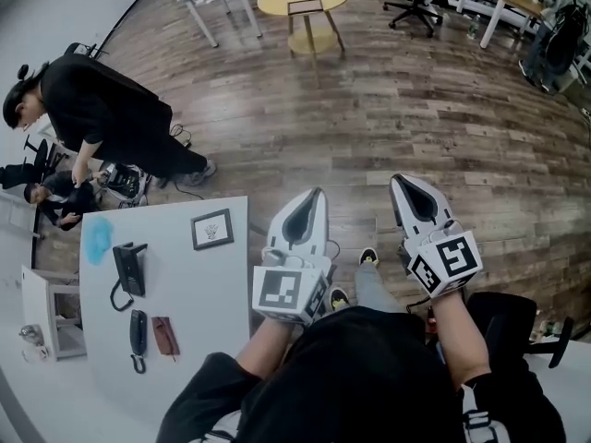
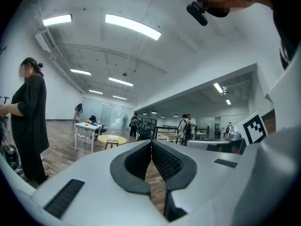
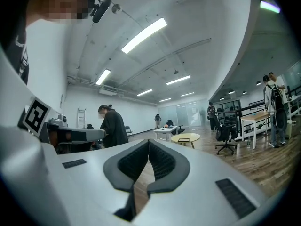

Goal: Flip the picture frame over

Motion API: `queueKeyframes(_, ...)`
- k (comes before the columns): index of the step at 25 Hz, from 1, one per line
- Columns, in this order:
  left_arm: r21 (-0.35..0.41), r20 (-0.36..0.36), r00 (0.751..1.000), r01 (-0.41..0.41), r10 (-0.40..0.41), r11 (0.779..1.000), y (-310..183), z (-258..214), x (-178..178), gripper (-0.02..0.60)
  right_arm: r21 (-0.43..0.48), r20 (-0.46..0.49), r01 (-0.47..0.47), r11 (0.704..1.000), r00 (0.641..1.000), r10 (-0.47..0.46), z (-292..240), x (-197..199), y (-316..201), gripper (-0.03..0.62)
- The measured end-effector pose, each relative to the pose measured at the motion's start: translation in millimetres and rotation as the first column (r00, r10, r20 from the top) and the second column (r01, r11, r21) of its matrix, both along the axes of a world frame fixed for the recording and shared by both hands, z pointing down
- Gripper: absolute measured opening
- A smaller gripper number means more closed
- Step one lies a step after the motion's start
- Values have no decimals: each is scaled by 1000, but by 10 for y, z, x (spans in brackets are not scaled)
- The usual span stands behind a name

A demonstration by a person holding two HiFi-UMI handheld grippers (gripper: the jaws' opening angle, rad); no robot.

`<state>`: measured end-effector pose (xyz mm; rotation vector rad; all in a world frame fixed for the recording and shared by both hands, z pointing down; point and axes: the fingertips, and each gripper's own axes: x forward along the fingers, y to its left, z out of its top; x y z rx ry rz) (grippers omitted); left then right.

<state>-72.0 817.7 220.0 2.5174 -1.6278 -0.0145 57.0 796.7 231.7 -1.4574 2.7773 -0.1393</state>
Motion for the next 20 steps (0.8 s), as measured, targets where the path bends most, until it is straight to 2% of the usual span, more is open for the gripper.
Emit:
queueKeyframes(13,50,11,1000,12,-13,999,-1395,-130,632,26,51,29,5,999,1000,-6,-79,632,-1474,20)
queueKeyframes(20,50,52,997,52,-54,997,-1945,-123,887,26,75,50,28,997,998,-32,-144,945,-2046,20)
